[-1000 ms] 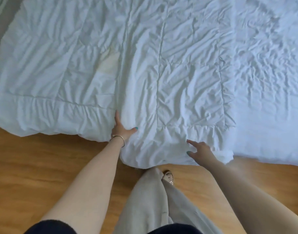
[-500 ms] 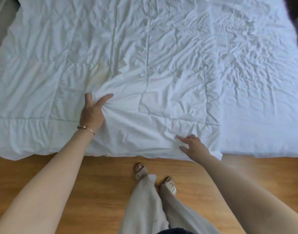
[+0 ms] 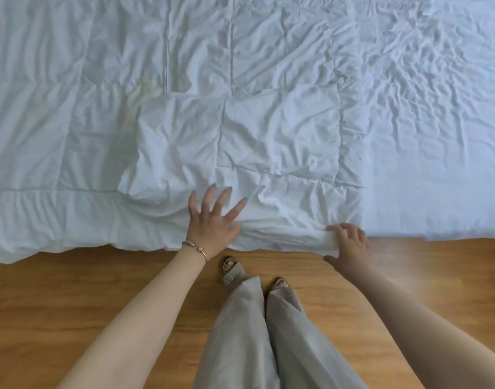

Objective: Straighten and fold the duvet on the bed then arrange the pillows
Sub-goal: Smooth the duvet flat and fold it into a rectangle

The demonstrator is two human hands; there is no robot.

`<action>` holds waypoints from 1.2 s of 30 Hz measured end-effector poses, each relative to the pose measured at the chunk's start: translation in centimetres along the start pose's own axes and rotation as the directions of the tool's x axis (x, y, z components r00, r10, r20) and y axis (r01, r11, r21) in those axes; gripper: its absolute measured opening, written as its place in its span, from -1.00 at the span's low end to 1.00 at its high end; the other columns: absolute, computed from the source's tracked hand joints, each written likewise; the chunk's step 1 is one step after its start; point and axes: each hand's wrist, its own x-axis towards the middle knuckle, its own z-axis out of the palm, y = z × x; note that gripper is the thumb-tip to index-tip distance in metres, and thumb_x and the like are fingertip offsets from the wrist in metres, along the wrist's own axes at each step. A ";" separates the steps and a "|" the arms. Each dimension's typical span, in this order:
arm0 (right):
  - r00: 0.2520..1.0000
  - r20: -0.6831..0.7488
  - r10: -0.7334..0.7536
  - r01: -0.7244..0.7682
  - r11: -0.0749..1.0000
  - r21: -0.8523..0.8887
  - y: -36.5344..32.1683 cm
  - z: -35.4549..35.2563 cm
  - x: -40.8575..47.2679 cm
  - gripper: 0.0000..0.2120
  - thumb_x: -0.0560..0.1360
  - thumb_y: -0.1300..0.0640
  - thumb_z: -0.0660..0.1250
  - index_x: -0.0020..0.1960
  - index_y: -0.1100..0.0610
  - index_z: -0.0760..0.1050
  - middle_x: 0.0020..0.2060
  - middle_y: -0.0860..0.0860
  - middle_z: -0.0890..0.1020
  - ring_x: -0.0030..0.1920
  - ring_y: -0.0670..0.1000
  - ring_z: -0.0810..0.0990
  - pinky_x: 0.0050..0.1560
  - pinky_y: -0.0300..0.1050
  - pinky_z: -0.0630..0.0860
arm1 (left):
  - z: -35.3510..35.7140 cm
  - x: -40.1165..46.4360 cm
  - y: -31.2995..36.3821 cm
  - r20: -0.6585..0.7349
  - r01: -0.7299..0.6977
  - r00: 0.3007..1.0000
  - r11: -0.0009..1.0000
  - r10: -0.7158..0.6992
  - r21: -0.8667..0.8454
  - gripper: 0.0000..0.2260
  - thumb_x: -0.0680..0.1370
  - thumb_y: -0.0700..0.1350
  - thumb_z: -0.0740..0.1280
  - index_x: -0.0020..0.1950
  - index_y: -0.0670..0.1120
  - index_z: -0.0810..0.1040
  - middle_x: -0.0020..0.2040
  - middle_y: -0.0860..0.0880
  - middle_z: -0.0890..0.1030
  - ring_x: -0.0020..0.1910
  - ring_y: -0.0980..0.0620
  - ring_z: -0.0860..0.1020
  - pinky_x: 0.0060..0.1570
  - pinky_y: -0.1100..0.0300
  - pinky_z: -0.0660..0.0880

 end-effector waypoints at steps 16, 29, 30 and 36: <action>0.990 -0.140 -0.034 0.052 0.990 0.130 3.6 2.6 3.8 -0.64 0.39 -0.09 0.49 0.10 0.04 0.55 -0.06 -0.04 0.55 0.09 0.12 0.36 -0.02 0.04 0.36 | 1.4 5.1 -3.9 0.515 0.113 0.857 0.972 0.009 -0.205 -0.66 0.56 0.06 0.28 0.33 0.18 0.42 0.17 0.03 0.48 0.15 -0.14 0.47 0.13 -0.01 0.38; 0.953 -0.303 -0.016 0.047 0.994 0.095 4.9 5.0 1.7 -0.51 0.16 0.55 0.37 0.05 0.26 0.50 0.06 0.26 0.39 0.07 0.32 0.36 0.06 0.20 0.42 | 2.0 -1.9 -7.9 0.584 0.254 0.793 0.966 -0.175 -0.055 -0.21 0.33 0.53 0.18 0.48 0.40 -0.06 0.57 0.12 -0.17 0.54 -0.13 -0.21 0.39 -0.33 -0.15; 0.949 -0.316 0.023 0.017 0.992 0.122 4.6 5.1 1.4 -0.51 0.16 0.57 0.34 0.05 0.29 0.48 0.06 0.28 0.38 0.08 0.33 0.36 0.08 0.14 0.40 | 2.7 -2.0 -8.3 0.645 0.259 0.745 0.965 -0.169 -0.046 -0.16 0.32 0.53 0.19 0.48 0.41 -0.14 0.55 0.16 -0.28 0.52 -0.13 -0.31 0.37 -0.38 -0.17; 0.924 -0.329 0.194 -0.123 0.967 0.223 5.0 5.3 -0.3 -0.81 0.31 0.47 0.33 -0.12 0.29 0.47 -0.09 0.23 0.47 -0.13 0.24 0.49 -0.21 -0.10 0.28 | 5.0 -2.2 -8.1 0.603 0.266 0.775 0.963 -0.190 -0.038 -0.12 0.28 0.57 0.16 0.46 0.41 -0.23 0.55 0.15 -0.31 0.52 -0.15 -0.32 0.35 -0.42 -0.13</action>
